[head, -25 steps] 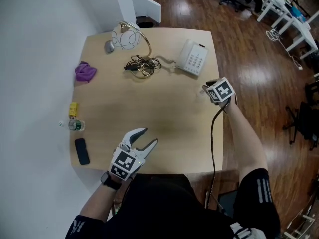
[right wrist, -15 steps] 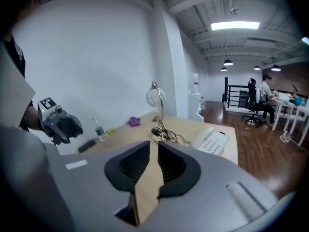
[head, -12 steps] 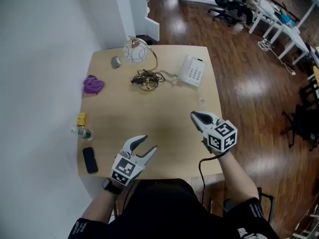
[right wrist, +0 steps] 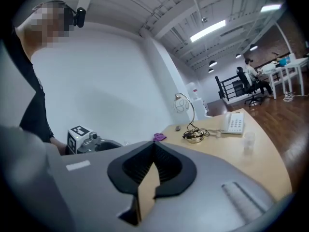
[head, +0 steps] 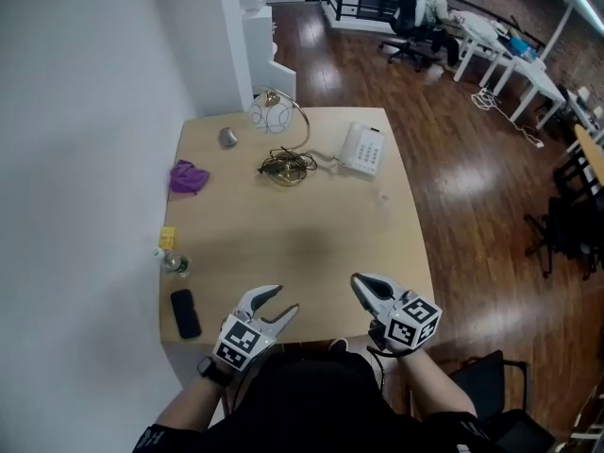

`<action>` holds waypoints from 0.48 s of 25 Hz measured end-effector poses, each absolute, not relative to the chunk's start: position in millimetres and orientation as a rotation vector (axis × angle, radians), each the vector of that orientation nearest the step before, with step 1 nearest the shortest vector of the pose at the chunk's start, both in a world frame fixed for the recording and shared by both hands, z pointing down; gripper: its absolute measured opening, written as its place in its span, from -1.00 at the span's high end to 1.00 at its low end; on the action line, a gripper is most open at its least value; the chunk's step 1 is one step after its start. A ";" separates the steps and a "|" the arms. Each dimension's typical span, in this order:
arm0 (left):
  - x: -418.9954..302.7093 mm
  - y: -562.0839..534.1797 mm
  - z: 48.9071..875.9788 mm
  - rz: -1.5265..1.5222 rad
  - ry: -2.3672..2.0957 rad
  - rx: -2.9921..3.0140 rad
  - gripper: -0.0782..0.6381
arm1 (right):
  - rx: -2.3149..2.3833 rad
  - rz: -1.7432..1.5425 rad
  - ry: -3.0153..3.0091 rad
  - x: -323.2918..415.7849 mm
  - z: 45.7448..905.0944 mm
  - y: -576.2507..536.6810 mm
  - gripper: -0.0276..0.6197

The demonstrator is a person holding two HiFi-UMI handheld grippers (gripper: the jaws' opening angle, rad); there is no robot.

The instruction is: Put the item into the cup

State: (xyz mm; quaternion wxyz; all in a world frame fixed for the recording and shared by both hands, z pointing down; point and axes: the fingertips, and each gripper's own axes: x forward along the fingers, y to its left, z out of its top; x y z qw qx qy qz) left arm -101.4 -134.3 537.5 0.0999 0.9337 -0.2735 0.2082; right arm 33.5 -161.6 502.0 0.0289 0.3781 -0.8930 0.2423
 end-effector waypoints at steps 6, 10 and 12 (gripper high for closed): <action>-98.8 -101.8 537.0 0.597 -0.829 2.773 0.21 | 1.081 0.723 -2.760 20.5 496.7 -104.5 0.89; -80.1 -67.8 532.7 0.579 -0.858 2.782 0.21 | 1.029 0.690 -2.805 24.1 482.8 -63.2 0.89; -68.1 -44.4 528.5 0.562 -0.881 2.778 0.21 | 1.005 0.669 -2.832 30.8 474.5 -37.7 0.89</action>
